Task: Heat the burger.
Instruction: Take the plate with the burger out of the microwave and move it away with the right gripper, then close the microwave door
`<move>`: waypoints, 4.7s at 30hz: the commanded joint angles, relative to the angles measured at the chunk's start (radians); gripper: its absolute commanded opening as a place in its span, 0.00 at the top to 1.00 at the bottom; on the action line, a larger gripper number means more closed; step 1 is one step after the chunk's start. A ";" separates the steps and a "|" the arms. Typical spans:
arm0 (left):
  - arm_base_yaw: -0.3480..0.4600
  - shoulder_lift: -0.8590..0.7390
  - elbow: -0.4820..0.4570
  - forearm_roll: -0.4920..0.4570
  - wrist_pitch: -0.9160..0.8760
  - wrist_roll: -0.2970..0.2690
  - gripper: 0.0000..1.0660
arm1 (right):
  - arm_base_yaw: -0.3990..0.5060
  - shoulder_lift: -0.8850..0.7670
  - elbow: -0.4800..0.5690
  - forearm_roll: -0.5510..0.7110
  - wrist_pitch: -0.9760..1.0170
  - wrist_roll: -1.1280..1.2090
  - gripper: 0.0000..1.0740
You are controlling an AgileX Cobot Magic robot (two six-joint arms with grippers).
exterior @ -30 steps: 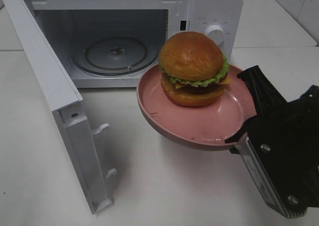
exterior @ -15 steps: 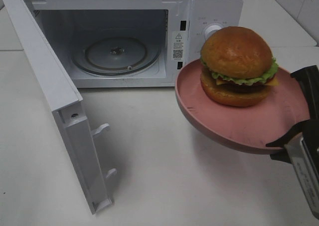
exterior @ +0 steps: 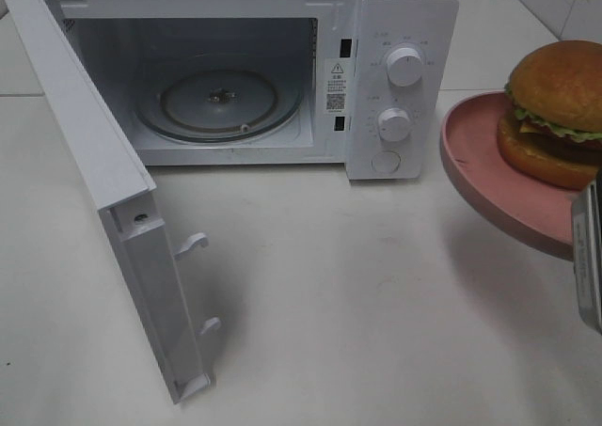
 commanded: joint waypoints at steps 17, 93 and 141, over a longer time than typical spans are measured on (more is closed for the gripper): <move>0.001 -0.022 0.006 -0.008 -0.008 -0.008 0.08 | -0.003 0.079 -0.007 -0.303 0.155 0.549 1.00; 0.001 -0.022 0.006 -0.008 -0.008 -0.008 0.08 | 0.000 0.752 -0.064 -0.584 0.083 1.760 0.48; 0.001 -0.022 0.006 -0.008 -0.008 -0.008 0.08 | -0.003 -0.284 -0.058 0.205 0.273 0.808 0.29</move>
